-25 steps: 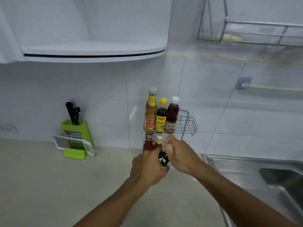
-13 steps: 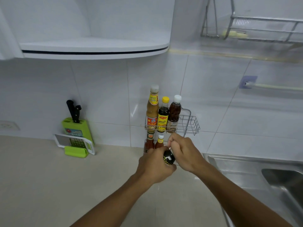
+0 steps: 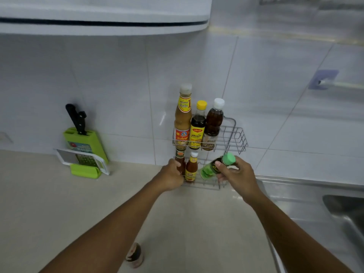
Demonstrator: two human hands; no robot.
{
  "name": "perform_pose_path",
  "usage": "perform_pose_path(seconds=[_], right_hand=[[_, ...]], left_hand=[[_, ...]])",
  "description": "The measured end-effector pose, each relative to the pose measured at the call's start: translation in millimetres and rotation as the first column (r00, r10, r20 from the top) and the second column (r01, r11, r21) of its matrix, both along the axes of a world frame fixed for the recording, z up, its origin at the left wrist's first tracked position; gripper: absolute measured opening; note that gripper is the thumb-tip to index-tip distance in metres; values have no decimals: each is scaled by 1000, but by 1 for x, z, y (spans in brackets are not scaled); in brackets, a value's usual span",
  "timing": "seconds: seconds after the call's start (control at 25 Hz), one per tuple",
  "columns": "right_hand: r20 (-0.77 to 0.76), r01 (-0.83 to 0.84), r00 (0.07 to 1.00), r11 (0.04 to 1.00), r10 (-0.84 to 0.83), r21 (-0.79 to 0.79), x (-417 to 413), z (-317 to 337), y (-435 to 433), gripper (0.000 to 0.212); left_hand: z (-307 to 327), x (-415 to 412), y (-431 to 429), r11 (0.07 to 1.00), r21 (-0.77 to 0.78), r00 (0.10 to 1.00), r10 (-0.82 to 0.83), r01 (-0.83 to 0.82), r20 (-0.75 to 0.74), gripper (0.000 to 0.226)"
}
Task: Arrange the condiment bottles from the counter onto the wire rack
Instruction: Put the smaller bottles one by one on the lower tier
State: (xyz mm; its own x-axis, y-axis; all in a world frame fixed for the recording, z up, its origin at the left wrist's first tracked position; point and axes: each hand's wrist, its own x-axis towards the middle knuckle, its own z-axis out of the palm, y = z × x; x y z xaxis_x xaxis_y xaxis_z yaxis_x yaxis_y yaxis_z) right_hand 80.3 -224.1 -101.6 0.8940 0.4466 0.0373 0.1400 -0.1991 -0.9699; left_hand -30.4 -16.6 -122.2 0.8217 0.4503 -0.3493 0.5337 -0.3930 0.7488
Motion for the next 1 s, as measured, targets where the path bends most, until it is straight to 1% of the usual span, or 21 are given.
perform_pose_path(seconds=[0.08, 0.2, 0.28, 0.32, 0.44, 0.52, 0.64, 0.72, 0.76, 0.84, 0.92, 1.0], right_hand=[[12, 54, 998, 998, -54, -45, 15, -22, 8, 24], [81, 102, 993, 985, -92, -138, 30, -50, 23, 22], [143, 103, 987, 973, -74, -205, 38, -66, 36, 22], [175, 104, 982, 966, -63, -238, 42, -71, 42, 21], [196, 76, 981, 941, -11, -329, 55, -82, 56, 21], [169, 47, 986, 929, 17, -368, 64, -90, 63, 28], [168, -2, 982, 897, 84, -441, 74, -101, 70, 36], [174, -23, 977, 866, 126, -500, 77, -106, 74, 38], [165, -32, 977, 856, 136, -516, 77, -108, 75, 38], [143, -45, 979, 844, 142, -535, 79, -115, 77, 38], [142, -50, 978, 835, 152, -548, 78, -118, 77, 38], [145, -52, 977, 836, 156, -546, 78, -121, 76, 39]], left_hand=[[-19, 7, 16, 990, -59, 991, 130, -131, -22, 54], [-43, 19, 29, 966, -131, 974, 218, -224, -59, 60], [-58, 31, 31, 959, -160, 971, 221, -233, -90, 64], [-63, 36, 31, 959, -163, 971, 216, -230, -99, 63], [-71, 48, 28, 971, -147, 979, 176, -189, -98, 40], [-75, 53, 29, 973, -131, 980, 180, -191, -89, 33], [-79, 54, 34, 969, -148, 978, 188, -200, -91, 37], [-81, 54, 36, 966, -160, 976, 189, -206, -111, 34], [-81, 53, 36, 964, -165, 975, 191, -208, -115, 37], [-81, 53, 39, 962, -166, 973, 200, -217, -114, 41], [-83, 52, 40, 963, -159, 973, 203, -218, -108, 37], [-84, 50, 41, 962, -164, 973, 203, -219, -109, 38]])
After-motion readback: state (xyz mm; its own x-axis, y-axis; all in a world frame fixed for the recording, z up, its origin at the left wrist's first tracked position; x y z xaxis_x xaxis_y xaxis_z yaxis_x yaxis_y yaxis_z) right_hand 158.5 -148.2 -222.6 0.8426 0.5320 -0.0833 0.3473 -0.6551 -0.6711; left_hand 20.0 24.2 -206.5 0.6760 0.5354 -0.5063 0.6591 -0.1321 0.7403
